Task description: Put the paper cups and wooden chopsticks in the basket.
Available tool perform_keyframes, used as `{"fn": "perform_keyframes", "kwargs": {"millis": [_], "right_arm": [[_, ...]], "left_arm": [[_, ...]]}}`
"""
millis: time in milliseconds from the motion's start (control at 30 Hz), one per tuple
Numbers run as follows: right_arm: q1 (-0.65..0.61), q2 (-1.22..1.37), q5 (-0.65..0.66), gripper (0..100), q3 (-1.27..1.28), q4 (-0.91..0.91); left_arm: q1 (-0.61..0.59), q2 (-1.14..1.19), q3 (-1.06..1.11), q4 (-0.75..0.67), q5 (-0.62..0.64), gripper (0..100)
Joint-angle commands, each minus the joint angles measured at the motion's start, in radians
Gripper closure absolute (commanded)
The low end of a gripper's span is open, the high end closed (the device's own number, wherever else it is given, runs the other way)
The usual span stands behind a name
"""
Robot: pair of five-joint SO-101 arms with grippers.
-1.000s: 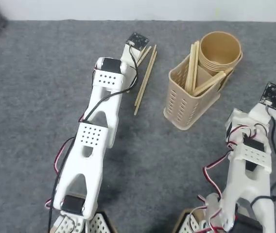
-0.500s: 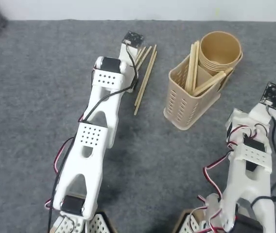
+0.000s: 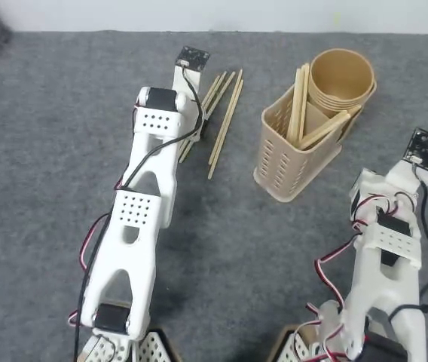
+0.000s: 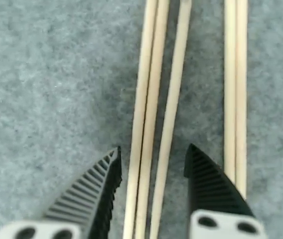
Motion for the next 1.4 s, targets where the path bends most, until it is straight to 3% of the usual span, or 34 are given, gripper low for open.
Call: {"fn": "perform_keyframes", "kwargs": {"millis": [0, 167, 533, 700, 1133, 1300, 1367], "right_arm": [[-0.01, -0.016, 0.012, 98.7, -0.009, -0.015], [-0.01, -0.016, 0.012, 98.7, -0.008, -0.013], [-0.01, -0.016, 0.012, 98.7, -0.008, -0.013], [-0.01, -0.016, 0.012, 98.7, -0.008, -0.013], [-0.01, -0.016, 0.012, 98.7, -0.008, -0.013], [-0.01, -0.016, 0.012, 98.7, -0.008, -0.013], [-0.01, -0.016, 0.012, 98.7, -0.008, -0.013]], "left_arm": [[-0.002, -0.029, 0.013, 0.023, -0.078, 86], [-0.008, -0.054, 0.065, 0.091, -0.161, 92], [-0.066, -0.351, 0.625, 0.087, -0.322, 92], [-0.025, -0.37, 0.647, 0.087, -0.379, 99], [-0.06, -0.44, 0.69, 0.087, -0.385, 98], [-0.032, -0.439, 0.694, 0.087, -0.371, 85], [-0.031, -0.439, 0.694, 0.086, -0.339, 84]]}}
